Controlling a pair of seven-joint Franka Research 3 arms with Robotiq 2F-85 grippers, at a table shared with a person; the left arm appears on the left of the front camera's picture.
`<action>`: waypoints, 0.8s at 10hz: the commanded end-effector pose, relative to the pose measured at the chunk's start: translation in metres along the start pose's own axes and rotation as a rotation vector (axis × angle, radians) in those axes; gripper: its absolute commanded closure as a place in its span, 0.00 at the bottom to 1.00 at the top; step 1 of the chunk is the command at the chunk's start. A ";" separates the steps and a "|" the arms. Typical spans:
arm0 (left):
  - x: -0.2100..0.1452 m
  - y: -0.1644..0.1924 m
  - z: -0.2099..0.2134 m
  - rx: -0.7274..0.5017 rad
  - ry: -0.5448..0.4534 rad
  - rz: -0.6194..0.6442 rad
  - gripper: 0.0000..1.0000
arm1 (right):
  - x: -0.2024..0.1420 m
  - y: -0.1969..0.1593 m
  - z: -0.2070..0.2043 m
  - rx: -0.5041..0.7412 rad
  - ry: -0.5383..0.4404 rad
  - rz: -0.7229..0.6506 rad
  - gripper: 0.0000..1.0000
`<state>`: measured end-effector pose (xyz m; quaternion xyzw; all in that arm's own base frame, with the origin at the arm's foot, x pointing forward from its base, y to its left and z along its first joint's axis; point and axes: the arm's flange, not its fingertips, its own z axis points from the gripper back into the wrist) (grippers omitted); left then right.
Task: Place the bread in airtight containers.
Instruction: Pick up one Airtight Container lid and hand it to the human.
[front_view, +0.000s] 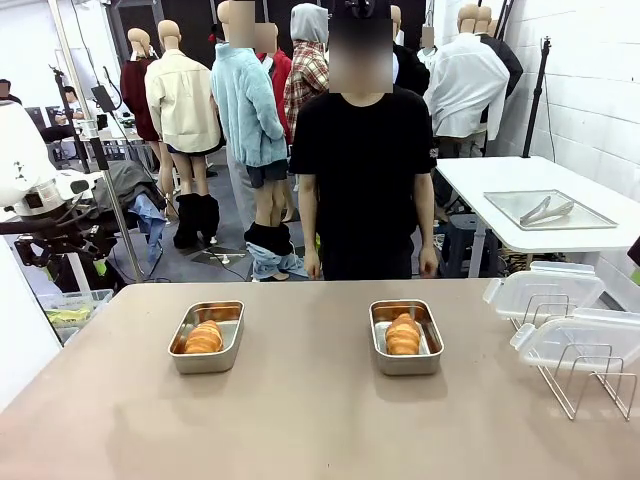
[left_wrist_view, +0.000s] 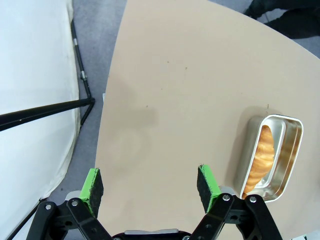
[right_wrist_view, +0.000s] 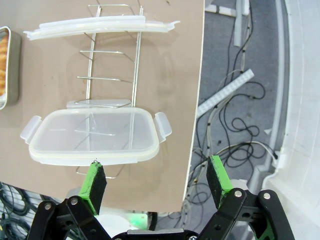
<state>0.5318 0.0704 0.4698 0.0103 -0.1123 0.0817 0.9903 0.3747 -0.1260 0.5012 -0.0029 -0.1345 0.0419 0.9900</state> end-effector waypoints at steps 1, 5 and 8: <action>-0.001 0.002 0.001 0.002 0.005 0.009 0.03 | 0.002 0.000 0.000 -0.016 0.007 -0.007 0.00; -0.001 0.002 0.001 0.002 0.005 0.009 0.03 | 0.002 0.000 0.000 -0.016 0.007 -0.007 0.00; -0.001 0.002 0.001 0.002 0.005 0.009 0.03 | 0.002 0.000 0.000 -0.016 0.007 -0.007 0.00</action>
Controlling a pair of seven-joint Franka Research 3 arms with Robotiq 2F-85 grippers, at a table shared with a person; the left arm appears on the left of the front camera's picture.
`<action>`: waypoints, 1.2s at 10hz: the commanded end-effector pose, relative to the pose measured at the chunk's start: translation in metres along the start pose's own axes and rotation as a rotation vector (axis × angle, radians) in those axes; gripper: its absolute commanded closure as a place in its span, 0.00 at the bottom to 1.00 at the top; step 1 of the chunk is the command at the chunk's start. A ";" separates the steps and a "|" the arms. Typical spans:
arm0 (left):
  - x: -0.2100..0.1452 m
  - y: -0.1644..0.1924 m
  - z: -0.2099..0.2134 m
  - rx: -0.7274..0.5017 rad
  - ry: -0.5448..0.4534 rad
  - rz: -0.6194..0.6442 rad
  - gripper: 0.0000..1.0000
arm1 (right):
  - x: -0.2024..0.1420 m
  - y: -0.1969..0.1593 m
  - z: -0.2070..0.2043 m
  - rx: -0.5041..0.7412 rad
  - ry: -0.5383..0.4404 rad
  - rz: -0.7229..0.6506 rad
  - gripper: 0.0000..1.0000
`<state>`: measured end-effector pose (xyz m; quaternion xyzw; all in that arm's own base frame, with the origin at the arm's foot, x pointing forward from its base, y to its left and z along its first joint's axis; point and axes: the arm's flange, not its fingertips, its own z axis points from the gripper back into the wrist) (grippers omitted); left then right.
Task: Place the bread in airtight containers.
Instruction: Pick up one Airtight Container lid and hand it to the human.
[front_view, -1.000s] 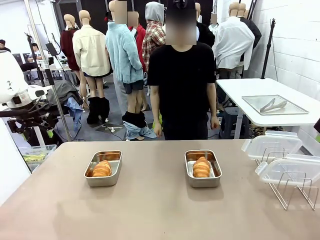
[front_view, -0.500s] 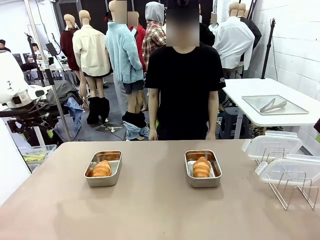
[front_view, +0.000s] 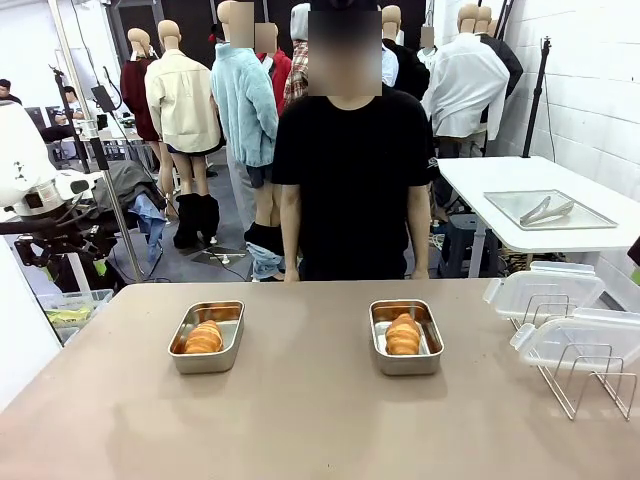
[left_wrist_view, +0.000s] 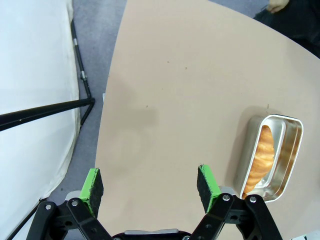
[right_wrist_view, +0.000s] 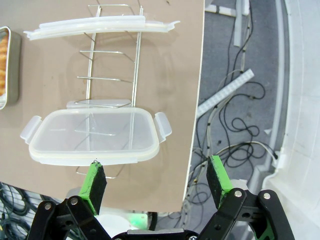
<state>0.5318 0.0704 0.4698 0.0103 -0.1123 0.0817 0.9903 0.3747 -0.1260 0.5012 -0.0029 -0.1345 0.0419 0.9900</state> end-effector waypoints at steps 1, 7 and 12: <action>-0.001 0.002 0.001 0.002 0.005 0.009 0.03 | 0.002 0.000 0.000 -0.016 0.007 -0.007 0.00; -0.001 0.002 0.001 0.002 0.005 0.009 0.03 | 0.002 0.000 0.000 -0.016 0.007 -0.007 0.00; -0.001 0.002 0.001 0.002 0.005 0.009 0.03 | 0.000 0.000 0.000 0.000 0.000 0.000 0.00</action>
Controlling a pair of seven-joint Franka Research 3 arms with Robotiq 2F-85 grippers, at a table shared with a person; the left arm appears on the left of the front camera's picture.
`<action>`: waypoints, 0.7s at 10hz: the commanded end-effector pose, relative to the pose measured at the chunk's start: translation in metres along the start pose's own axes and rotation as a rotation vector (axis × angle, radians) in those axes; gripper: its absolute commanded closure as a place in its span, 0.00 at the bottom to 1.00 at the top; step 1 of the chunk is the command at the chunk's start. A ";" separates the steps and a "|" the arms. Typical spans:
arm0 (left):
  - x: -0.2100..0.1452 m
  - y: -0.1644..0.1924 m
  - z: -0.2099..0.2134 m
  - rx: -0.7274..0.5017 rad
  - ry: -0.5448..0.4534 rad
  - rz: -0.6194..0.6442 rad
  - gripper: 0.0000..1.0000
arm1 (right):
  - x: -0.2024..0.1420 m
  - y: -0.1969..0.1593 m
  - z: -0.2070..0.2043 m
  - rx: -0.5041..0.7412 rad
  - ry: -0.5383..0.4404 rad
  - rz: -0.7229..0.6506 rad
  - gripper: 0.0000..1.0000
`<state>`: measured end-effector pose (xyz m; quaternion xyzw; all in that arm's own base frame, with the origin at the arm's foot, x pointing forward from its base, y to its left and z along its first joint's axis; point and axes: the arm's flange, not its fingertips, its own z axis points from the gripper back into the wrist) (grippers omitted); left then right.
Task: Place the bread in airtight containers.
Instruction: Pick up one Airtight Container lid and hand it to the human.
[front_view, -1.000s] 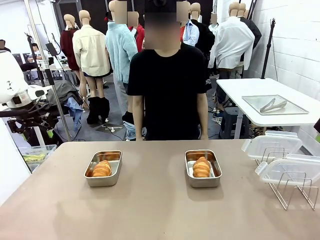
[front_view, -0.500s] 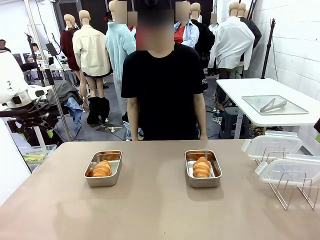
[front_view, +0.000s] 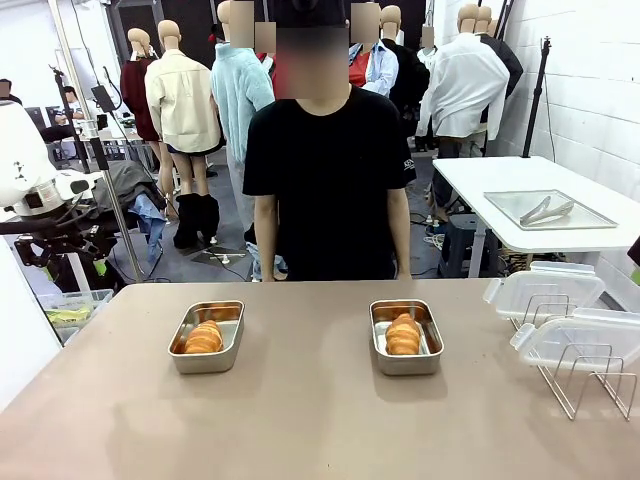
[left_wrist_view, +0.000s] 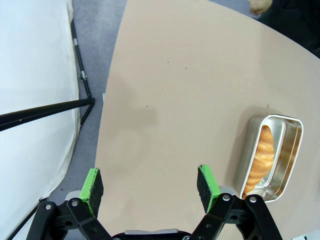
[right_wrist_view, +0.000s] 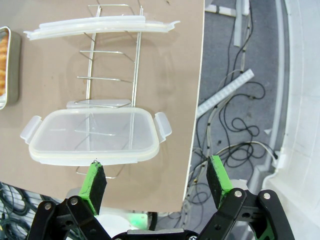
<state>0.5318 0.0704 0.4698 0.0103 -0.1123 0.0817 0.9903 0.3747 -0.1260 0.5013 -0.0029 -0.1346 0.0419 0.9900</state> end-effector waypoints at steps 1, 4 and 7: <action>-0.001 0.002 0.001 0.002 0.005 0.009 0.03 | -0.007 0.006 0.016 -0.016 -0.021 0.134 0.00; -0.001 0.002 0.001 0.002 0.005 0.009 0.03 | -0.021 0.022 0.052 0.024 -0.021 0.638 0.00; -0.001 0.002 0.001 0.002 0.005 0.009 0.03 | -0.016 0.054 0.030 0.161 -0.004 1.046 0.00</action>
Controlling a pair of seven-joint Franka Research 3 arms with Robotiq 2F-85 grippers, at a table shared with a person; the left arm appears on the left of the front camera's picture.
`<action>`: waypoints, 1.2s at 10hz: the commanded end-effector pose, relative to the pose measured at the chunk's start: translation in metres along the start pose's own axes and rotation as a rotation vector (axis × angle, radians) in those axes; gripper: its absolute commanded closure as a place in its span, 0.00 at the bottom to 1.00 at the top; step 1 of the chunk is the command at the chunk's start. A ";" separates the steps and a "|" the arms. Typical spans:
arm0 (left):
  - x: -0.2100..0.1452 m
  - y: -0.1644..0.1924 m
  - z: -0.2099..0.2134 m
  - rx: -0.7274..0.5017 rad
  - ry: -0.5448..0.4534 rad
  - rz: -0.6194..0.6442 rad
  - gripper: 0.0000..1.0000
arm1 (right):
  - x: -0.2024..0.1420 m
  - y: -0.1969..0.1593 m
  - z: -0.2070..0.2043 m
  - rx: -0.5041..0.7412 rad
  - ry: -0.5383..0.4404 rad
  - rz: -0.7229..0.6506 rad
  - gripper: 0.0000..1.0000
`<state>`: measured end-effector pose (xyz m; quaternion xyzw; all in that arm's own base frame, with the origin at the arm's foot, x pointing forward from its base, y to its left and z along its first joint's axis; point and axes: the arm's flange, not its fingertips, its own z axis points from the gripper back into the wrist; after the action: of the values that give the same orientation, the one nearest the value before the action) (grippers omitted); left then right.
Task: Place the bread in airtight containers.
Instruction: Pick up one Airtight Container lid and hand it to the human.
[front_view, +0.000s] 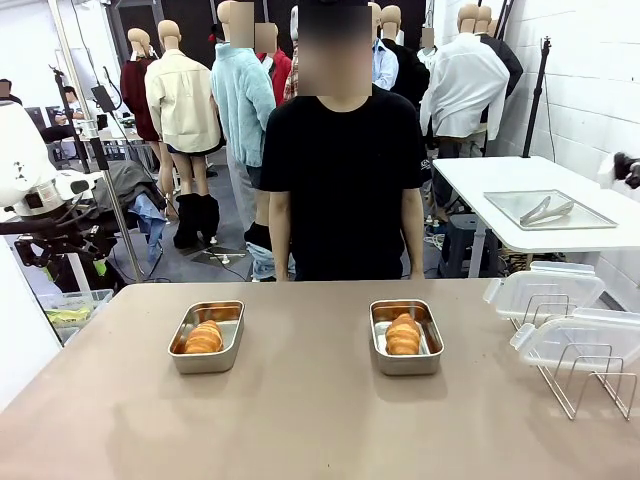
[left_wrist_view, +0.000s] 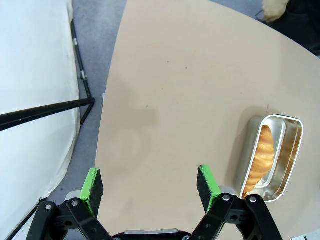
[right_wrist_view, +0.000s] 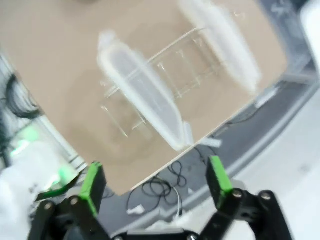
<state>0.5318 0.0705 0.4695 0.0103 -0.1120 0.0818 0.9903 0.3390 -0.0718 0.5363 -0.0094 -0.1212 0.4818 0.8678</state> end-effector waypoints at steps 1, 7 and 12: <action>-0.001 0.002 0.001 0.002 0.004 0.009 0.03 | 0.007 0.000 -0.021 0.065 -0.035 0.219 0.00; -0.001 0.002 0.001 0.002 0.004 0.009 0.03 | 0.030 0.002 -0.065 0.118 -0.003 0.302 0.00; -0.001 0.002 0.001 0.002 0.004 0.009 0.03 | 0.039 -0.002 -0.102 0.066 0.055 0.216 0.00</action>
<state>0.5319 0.0705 0.4694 0.0103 -0.1118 0.0818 0.9903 0.3822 -0.0335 0.4543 -0.0063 -0.0860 0.5879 0.8043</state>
